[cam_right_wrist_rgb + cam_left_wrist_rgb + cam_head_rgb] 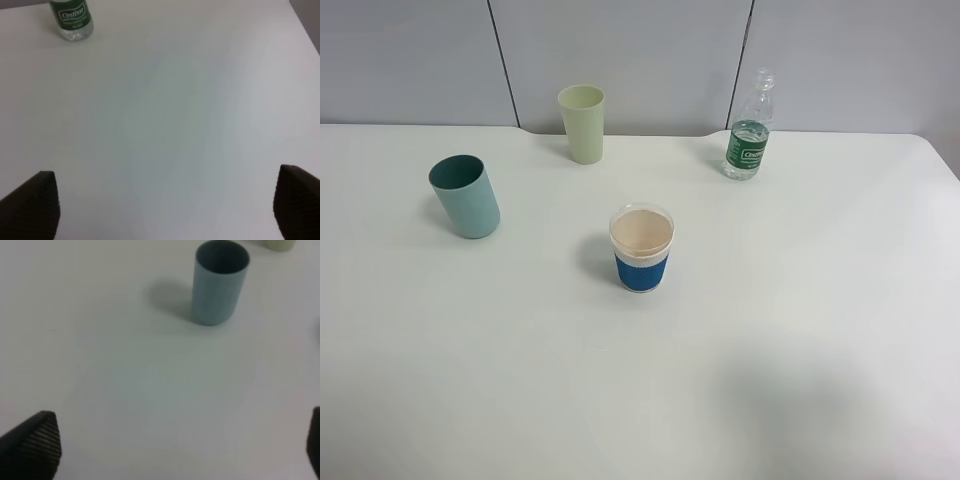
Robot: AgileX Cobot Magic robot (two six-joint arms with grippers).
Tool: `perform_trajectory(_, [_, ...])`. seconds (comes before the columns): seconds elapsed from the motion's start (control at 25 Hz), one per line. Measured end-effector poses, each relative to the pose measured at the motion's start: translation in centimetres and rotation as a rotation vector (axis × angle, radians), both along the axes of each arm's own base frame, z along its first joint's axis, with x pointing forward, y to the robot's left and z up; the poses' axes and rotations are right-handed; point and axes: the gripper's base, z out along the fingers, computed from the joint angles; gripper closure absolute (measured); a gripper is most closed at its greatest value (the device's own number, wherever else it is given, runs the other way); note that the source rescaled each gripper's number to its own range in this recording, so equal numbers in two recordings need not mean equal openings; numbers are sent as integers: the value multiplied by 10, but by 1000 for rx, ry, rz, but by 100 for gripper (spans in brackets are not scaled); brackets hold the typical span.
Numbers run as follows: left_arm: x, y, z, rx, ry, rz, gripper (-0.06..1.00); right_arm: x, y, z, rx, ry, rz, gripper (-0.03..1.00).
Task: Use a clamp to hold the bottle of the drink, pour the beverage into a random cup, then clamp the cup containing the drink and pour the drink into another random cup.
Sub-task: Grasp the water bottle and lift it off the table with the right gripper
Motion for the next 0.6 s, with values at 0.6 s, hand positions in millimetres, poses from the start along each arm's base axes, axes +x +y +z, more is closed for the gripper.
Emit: perform_trajectory(0.6, [0,0,0,0,0,0,-6,113,-18,10,10,50,-38,22])
